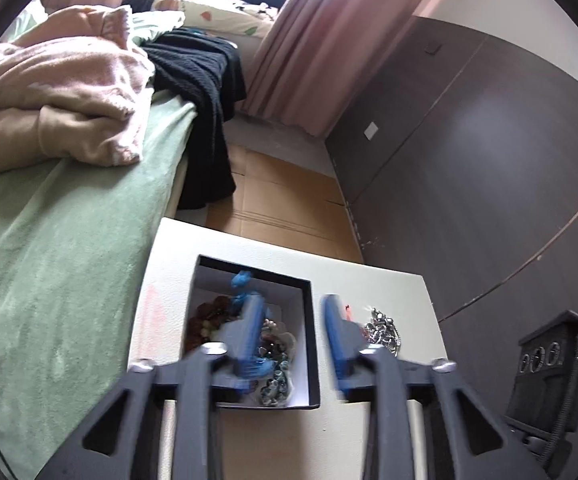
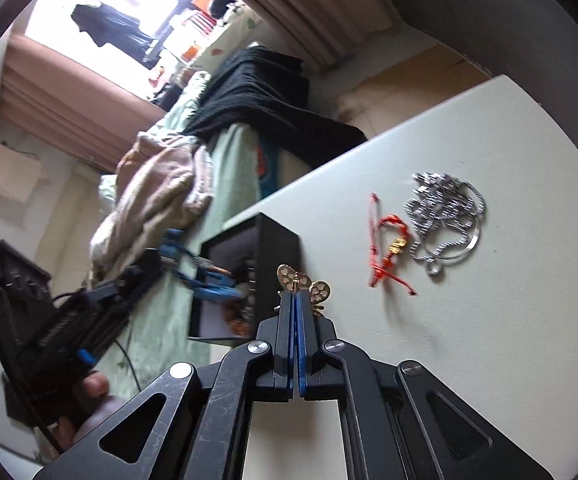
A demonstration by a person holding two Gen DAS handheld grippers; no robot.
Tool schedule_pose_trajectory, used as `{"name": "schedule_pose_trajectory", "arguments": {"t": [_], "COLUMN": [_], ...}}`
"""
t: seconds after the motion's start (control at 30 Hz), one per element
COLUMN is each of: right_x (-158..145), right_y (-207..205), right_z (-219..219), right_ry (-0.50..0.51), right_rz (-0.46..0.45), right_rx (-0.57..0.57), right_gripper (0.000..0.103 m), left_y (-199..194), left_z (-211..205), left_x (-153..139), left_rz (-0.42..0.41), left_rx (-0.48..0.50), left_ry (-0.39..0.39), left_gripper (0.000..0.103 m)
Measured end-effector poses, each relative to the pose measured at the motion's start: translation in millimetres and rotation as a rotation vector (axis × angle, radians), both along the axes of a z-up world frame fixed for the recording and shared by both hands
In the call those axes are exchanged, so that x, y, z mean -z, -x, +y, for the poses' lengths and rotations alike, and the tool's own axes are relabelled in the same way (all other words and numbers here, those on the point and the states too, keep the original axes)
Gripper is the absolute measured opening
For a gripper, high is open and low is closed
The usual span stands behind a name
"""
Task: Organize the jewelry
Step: 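Carry the blue braided bracelet into the box with the left gripper while the right gripper grasps a gold charm, then drop the gold charm into the black box with the right gripper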
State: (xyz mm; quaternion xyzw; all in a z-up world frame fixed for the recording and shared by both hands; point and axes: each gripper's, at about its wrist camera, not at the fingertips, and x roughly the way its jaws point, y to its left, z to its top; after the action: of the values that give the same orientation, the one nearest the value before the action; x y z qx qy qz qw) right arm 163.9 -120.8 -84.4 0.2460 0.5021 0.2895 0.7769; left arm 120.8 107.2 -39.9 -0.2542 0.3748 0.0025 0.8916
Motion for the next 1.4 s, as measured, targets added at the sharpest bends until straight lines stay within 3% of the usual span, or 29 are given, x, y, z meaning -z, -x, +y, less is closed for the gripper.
{"name": "schedule_pose_trajectory", "arguments": {"t": [0.03, 0.07, 0.47, 0.6, 0.63, 0.7, 0.73, 0.77, 0.9, 0.97, 1.03, 1.3, 1.4], "right_x": [-4, -7, -18, -9, -5, 0, 1, 0, -5, -9, -10, -15, -17], "right_y": [1, 1, -6, -18, -20, -20, -20, -19, -18, -15, -13, -10, -9], "right_z": [3, 8, 53, 64, 68, 70, 67, 64, 48, 35, 23, -26, -45], "right_ry": [-0.018, -0.032, -0.127, -0.22, -0.219, -0.186, -0.162, -0.145, -0.113, -0.087, -0.068, -0.035, -0.029], "right_rz": [-0.013, -0.026, -0.078, -0.012, 0.008, 0.03, 0.025, 0.016, 0.014, 0.0, -0.009, -0.011, -0.014], "right_rx": [-0.006, -0.014, -0.084, -0.108, -0.117, -0.107, -0.086, -0.07, -0.05, -0.016, 0.016, 0.124, 0.163], "right_gripper": [0.002, 0.002, 0.002, 0.003, 0.008, 0.03, 0.047, 0.053, 0.057, 0.07, 0.076, 0.077, 0.082], "left_y": [1, 2, 7, 7, 7, 5, 5, 4, 4, 4, 4, 6, 6], "left_z": [2, 4, 31, 35, 36, 35, 34, 31, 16, 7, -3, -35, -48], "left_x": [0, -1, -6, -6, -4, -2, -1, -1, -5, -6, -6, -8, -8], "left_rz": [-0.002, -0.009, -0.039, -0.036, -0.031, -0.023, -0.02, -0.018, -0.034, -0.039, -0.04, -0.05, -0.048], "left_rx": [-0.013, -0.028, -0.094, -0.11, -0.115, -0.11, -0.106, -0.099, -0.069, -0.056, -0.039, -0.004, 0.007], "left_ry": [-0.002, -0.006, 0.009, 0.008, 0.009, 0.013, 0.015, 0.015, -0.004, -0.021, -0.039, -0.082, -0.101], "left_gripper": [0.057, 0.062, 0.064, 0.064, 0.064, 0.064, 0.064, 0.064, 0.064, 0.064, 0.064, 0.064, 0.064]}}
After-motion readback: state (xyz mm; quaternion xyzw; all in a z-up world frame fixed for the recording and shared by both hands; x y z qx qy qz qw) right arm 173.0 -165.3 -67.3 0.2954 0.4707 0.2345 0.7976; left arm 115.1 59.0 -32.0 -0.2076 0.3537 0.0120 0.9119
